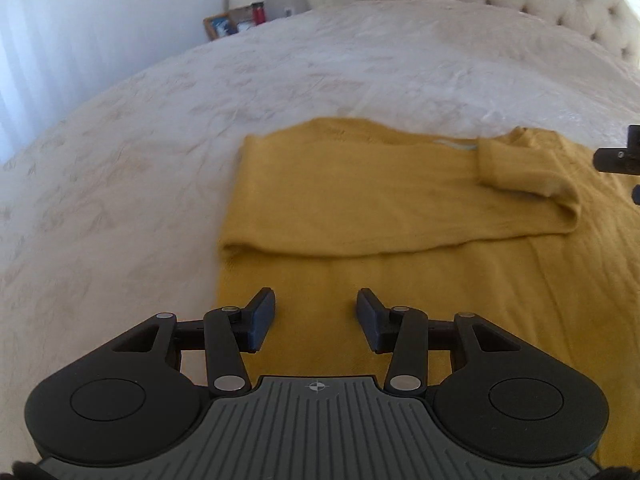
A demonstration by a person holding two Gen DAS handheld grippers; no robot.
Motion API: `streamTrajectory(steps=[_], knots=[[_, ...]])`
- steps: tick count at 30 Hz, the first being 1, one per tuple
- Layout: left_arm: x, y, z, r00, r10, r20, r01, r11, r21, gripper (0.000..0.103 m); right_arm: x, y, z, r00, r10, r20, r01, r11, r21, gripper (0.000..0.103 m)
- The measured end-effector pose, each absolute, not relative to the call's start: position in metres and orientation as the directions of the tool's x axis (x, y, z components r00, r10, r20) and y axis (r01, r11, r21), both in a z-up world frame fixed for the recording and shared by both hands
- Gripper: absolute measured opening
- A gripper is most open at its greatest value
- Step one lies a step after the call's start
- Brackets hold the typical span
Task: Fold small clothes
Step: 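Move the right gripper to the other sleeve and close on it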
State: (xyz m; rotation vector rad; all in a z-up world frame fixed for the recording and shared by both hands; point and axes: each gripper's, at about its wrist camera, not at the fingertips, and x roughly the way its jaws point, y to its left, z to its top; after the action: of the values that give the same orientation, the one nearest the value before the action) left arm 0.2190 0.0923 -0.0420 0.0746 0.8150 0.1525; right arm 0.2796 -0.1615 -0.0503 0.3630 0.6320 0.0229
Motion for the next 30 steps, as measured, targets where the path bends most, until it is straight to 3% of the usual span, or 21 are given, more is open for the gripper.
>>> streamTrajectory(steps=[7,12,17,23,30], knots=[[0.211,0.114,-0.054,0.703,0.139,-0.698,-0.097,0.99,0.099,0.051,0.272,-0.127,-0.047,0.828,0.136,-0.545,-0.017,0.976,0.217,0.072],[0.195,0.107,-0.073,0.779,0.157,-0.607,-0.091,0.986,0.137,0.057,0.263,-0.1,-0.044,0.853,0.136,-0.504,-0.095,0.99,0.105,0.072],[0.194,0.109,-0.077,0.794,0.152,-0.588,-0.106,0.988,0.113,0.059,0.261,-0.075,-0.047,0.866,0.122,-0.485,-0.155,0.987,-0.028,0.065],[0.193,0.11,-0.079,0.798,0.152,-0.583,-0.118,0.988,0.097,0.06,0.277,-0.059,-0.049,0.842,0.136,-0.523,-0.194,0.979,-0.058,0.06],[0.193,0.108,-0.081,0.798,0.16,-0.581,-0.122,0.987,0.104,0.06,0.308,-0.026,-0.071,0.786,0.065,-0.614,-0.29,0.917,-0.275,0.053]])
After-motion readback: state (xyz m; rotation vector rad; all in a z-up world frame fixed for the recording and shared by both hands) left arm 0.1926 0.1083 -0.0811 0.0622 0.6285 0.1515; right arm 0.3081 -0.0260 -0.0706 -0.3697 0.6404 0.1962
